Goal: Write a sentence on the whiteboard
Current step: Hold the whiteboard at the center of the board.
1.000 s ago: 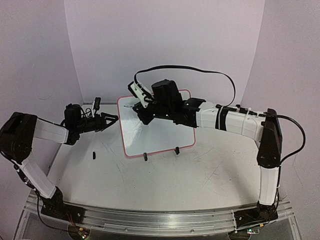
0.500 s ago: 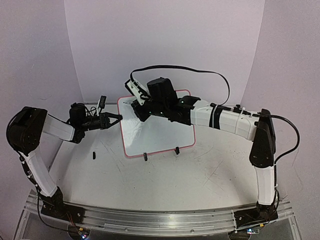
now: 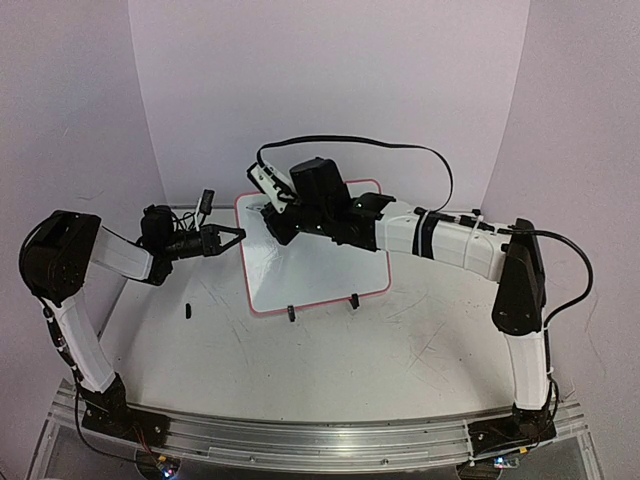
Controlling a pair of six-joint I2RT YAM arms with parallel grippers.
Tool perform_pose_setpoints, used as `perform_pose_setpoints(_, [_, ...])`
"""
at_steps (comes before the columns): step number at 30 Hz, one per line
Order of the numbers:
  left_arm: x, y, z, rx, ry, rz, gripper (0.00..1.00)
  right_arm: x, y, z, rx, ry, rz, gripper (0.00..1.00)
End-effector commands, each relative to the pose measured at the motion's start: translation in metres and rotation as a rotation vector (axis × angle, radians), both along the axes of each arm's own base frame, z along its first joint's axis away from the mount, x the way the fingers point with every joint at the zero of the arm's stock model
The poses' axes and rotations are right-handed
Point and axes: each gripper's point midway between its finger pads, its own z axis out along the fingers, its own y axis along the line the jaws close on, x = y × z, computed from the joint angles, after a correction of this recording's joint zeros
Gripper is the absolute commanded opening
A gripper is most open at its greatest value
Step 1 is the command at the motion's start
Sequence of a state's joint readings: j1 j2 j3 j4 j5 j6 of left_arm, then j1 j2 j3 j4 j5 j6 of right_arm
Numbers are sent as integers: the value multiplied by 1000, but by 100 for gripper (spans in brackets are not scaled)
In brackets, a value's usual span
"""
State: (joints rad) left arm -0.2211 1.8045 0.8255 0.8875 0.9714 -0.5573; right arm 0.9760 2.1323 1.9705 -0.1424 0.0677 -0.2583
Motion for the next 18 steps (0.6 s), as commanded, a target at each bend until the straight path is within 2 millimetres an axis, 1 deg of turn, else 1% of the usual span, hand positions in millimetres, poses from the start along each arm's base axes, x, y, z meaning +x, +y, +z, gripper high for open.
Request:
perform_pose_setpoints(1, [2, -3, 12, 3, -91, -19, 4, 5, 5, 23, 57, -29, -8, 0])
perform_pose_setpoints(4, [1, -3, 11, 12, -111, -22, 0, 5, 8, 21, 61, -23, -7, 0])
perform_pose_setpoints(10, [-1, -3, 9, 20, -126, -32, 0, 9, 10, 21, 62, -32, -14, 0])
perform_pose_setpoints(18, [-1, -4, 12, 17, -133, -33, 0, 14, 10, 21, 62, -36, -41, 0])
